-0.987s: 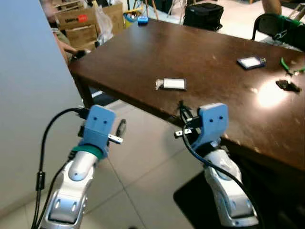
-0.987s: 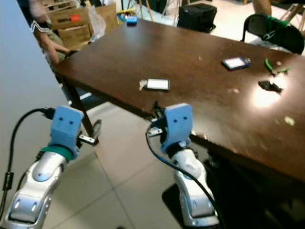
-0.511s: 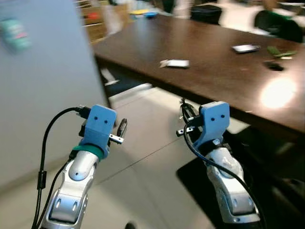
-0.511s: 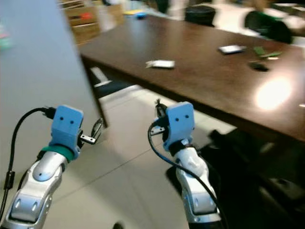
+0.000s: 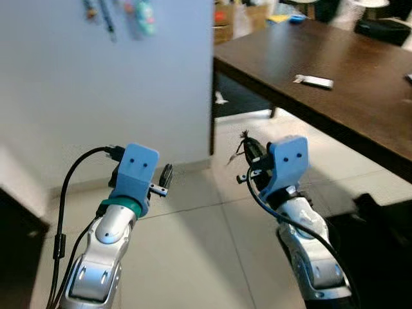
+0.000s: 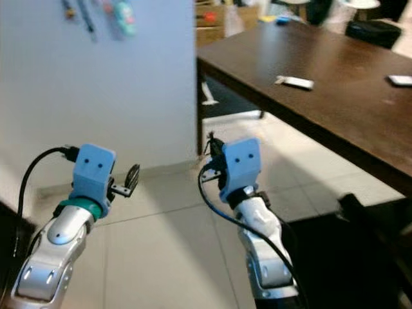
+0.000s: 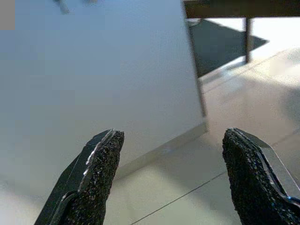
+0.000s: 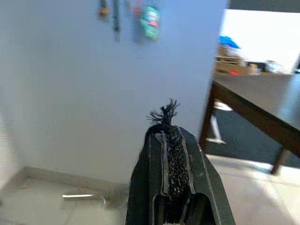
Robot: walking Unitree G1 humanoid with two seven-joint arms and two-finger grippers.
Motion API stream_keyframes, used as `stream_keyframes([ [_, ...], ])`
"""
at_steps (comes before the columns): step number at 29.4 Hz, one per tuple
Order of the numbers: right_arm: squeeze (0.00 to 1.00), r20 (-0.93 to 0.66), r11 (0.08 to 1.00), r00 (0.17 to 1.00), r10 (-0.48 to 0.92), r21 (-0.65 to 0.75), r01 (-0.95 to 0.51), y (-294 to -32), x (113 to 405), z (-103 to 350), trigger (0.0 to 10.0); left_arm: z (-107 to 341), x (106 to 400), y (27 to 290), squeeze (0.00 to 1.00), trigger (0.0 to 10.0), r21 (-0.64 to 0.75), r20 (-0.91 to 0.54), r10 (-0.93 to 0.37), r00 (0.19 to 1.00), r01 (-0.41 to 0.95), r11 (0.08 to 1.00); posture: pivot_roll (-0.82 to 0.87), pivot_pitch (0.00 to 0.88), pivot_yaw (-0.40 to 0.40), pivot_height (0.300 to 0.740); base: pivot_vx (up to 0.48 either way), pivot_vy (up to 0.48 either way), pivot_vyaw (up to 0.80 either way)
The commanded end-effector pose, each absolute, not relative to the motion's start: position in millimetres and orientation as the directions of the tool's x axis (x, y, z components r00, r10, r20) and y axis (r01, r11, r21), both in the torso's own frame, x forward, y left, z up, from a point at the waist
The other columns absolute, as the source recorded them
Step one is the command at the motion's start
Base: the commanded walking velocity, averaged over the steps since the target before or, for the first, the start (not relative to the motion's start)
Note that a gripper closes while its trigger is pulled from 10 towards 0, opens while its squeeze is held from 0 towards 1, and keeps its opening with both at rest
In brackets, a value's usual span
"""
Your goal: Hang keys on a hook
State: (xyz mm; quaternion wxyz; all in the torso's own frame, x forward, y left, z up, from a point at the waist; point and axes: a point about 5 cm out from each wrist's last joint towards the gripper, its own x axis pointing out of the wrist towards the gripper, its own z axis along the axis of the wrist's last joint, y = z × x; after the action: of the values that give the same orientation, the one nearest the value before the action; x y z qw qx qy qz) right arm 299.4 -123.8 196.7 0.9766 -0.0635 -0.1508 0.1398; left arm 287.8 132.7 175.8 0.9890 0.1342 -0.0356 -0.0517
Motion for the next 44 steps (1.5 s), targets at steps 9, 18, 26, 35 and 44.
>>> stream_keyframes([
  [9, 0.0, 0.294, 0.954, 0.91, 0.292, -0.154, -0.256, -121.6, 300.5, 199.3, 10.0, 182.4, 289.0, 136.1, 0.0, 10.0, 0.268, 0.103, -0.102, 0.989, 0.071, 0.961, -0.12, 0.065, 0.118, 0.74, 0.0, 0.0, 0.79],
  [18, 0.0, 0.334, 0.972, 0.914, 0.23, -0.128, -0.198, -127.4, 302.7, 205.6, 10.0, 184.5, 291.9, 134.0, 0.0, 10.0, 0.266, 0.112, -0.106, 0.988, 0.073, 0.961, -0.12, 0.065, 0.118, 0.74, 0.451, 0.0, 0.0],
  [26, 0.0, 0.41, 0.985, 0.907, 0.097, -0.168, -0.029, -144.1, 307.4, 218.9, 10.0, 186.7, 293.0, 129.6, 0.0, 10.0, 0.256, 0.124, -0.126, 0.984, 0.091, 0.962, -0.12, 0.065, 0.119, 0.74, 0.46, 0.0, 0.0],
  [35, 0.0, 0.456, 0.979, 0.889, 0.052, -0.197, 0.044, -151.6, 308.9, 229.2, 10.0, 191.2, 294.8, 123.3, 0.0, 10.0, 0.229, 0.151, -0.143, 0.978, 0.106, 0.968, -0.13, 0.064, 0.119, 0.74, 0.458, 0.0, 0.0],
  [44, 0.0, 0.472, 0.967, 0.866, 0.165, -0.25, -0.048, -142.5, 309.4, 237.9, 10.0, 208.3, 301.3, 119.6, 0.0, 10.0, 0.16, 0.243, -0.08, 0.967, 0.041, 0.986, -0.17, 0.048, 0.086, 0.74, 0.458, 0.0, 0.0],
])
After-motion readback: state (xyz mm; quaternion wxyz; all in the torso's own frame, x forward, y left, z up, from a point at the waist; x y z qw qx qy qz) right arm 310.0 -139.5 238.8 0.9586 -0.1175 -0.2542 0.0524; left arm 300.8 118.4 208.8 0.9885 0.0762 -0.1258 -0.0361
